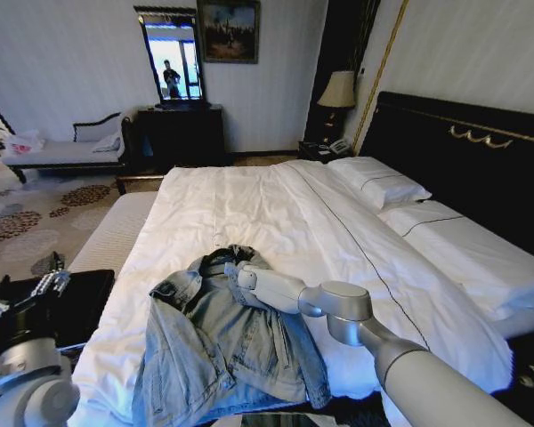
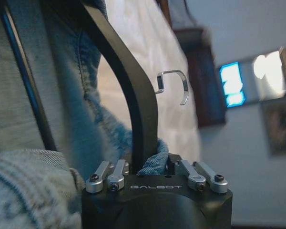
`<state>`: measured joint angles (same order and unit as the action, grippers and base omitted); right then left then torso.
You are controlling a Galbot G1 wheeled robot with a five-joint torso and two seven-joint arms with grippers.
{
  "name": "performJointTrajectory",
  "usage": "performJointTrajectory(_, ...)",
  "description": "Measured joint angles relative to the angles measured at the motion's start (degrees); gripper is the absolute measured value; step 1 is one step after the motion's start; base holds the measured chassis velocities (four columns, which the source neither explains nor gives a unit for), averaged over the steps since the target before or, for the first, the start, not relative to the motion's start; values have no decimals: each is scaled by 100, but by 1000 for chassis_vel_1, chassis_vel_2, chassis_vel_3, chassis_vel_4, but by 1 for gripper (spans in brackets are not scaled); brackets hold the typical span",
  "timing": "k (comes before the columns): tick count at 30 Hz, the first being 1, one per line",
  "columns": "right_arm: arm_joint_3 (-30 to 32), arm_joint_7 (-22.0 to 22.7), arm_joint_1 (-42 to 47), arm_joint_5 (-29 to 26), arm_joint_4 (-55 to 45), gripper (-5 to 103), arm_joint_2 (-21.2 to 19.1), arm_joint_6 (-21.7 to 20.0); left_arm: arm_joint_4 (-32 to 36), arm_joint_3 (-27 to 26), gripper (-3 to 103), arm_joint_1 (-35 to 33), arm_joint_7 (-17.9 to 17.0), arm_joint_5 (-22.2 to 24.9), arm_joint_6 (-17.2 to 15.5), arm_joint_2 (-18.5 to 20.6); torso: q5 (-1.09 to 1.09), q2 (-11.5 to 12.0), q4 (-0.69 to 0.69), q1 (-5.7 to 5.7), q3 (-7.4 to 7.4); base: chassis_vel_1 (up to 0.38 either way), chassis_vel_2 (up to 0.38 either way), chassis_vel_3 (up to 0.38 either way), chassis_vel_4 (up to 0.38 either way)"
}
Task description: Pick up the clothes from the bed and hang them on the clothes hanger.
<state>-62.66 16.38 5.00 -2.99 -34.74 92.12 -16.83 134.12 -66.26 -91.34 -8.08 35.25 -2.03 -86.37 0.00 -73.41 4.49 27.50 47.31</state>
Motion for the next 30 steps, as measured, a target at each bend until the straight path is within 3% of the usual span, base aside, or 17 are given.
performJointTrajectory(1,29,9,-15,249,1,37,0,71,1,2,100,3,0,-4,-5,0,0,0,0,0,0,0,0,0,0)
performJointTrajectory(2,51,29,-47,595,-6,28,0,189,1,2,100,4,0,-6,-10,0,0,0,0,0,0,0,0,0,0)
performJointTrajectory(4,56,74,-94,910,-56,26,-1,291,1,2,100,4,0,-8,-13,3,-1,0,0,0,0,0,0,0,0)
performJointTrajectory(13,252,580,-276,2287,-532,26,0,803,39,-55,100,-37,0,27,-27,44,-1,0,-1,0,0,0,0,0,0)
performJointTrajectory(20,442,801,-436,2385,-1163,26,-14,836,42,-62,100,-50,-5,51,-38,70,-1,0,-3,0,0,0,0,0,0)
performJointTrajectory(21,493,826,-489,2388,-1352,26,-84,844,51,-44,100,-45,-7,52,-48,72,-1,0,-8,0,0,0,0,0,0)
performJointTrajectory(25,571,840,-580,2351,-1730,26,-350,825,48,100,100,0,-17,116,-83,77,-1,0,-3,0,0,0,0,0,0)
performJointTrajectory(30,622,840,-447,2299,-1731,26,-526,785,-393,825,100,249,-308,805,-411,84,1,0,0,0,0,0,0,0,0)
